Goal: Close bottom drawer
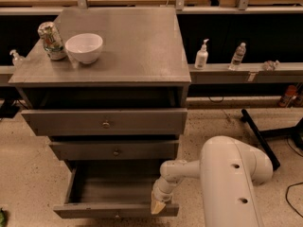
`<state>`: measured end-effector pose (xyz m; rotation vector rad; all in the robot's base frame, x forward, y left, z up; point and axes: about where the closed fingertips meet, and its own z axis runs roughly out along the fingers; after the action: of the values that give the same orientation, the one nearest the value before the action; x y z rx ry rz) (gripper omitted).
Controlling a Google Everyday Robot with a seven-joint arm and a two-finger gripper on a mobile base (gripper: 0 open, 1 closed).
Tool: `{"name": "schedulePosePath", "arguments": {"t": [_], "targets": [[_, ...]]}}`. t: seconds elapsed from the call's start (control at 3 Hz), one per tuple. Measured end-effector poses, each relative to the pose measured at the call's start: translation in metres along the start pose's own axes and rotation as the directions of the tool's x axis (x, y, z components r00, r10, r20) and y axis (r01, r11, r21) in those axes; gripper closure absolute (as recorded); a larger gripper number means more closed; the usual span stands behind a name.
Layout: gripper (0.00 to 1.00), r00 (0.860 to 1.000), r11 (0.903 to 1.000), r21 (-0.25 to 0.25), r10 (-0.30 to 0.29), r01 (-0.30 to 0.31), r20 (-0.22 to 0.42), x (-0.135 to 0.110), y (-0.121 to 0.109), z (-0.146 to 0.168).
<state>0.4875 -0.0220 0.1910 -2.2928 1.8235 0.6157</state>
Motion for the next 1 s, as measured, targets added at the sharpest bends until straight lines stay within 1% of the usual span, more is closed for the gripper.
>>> {"name": "schedulePosePath", "arguments": {"t": [0.33,0.67,1.0], "targets": [[0.16,1.000,1.0000,0.000,0.000,0.000,0.000,0.000,0.000,0.000],[0.00,0.992,0.9921,-0.033,-0.122,0.121,-0.012,-0.052,0.000,0.001],[0.00,0.976,0.9755,-0.038,-0.218,0.217,-0.027,-0.096,0.006,-0.008]]}}
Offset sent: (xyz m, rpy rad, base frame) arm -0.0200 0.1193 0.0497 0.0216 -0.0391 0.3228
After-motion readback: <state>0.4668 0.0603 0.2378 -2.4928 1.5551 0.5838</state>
